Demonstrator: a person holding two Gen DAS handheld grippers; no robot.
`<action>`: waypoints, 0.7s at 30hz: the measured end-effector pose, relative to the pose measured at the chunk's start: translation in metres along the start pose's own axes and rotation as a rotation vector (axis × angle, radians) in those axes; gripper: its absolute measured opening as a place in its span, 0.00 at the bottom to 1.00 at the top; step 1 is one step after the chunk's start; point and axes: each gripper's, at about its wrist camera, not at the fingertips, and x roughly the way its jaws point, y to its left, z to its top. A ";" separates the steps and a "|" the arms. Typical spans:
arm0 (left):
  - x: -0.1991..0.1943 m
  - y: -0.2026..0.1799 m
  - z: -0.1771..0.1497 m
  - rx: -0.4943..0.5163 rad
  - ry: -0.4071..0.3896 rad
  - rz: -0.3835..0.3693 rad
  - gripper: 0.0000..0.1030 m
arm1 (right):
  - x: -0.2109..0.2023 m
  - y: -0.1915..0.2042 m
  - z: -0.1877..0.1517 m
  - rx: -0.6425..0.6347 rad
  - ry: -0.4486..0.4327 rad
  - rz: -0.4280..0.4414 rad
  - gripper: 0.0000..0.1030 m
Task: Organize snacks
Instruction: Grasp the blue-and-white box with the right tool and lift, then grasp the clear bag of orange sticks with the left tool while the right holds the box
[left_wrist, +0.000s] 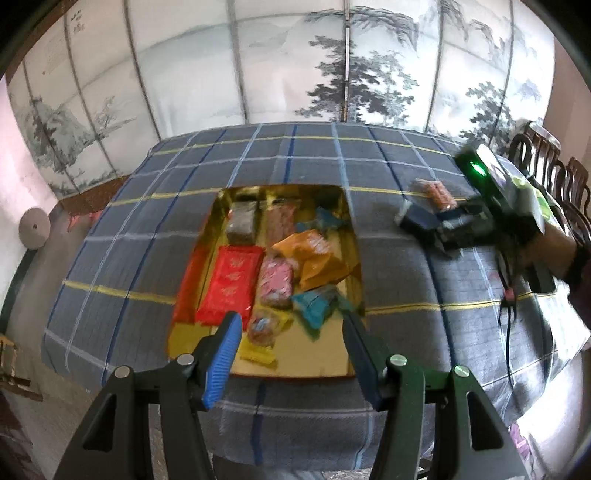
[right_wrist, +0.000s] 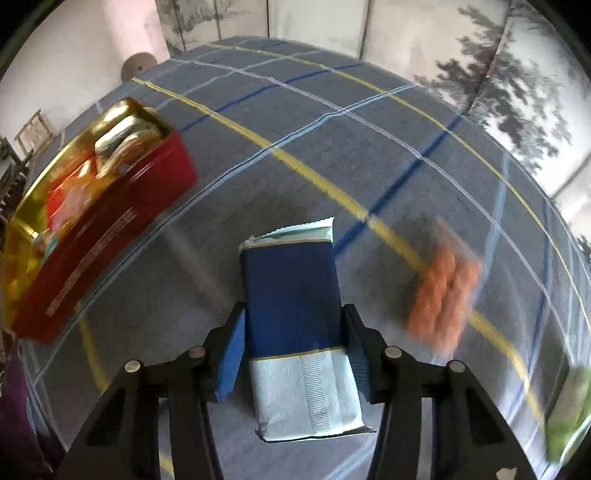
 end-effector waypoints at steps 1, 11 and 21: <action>-0.001 -0.006 0.003 0.010 -0.008 -0.003 0.56 | -0.009 0.000 -0.011 0.008 -0.028 0.011 0.46; 0.031 -0.093 0.047 0.128 0.036 -0.141 0.56 | -0.093 -0.107 -0.170 0.510 -0.218 -0.172 0.46; 0.117 -0.181 0.135 0.148 0.128 -0.318 0.56 | -0.093 -0.155 -0.218 0.704 -0.252 -0.297 0.45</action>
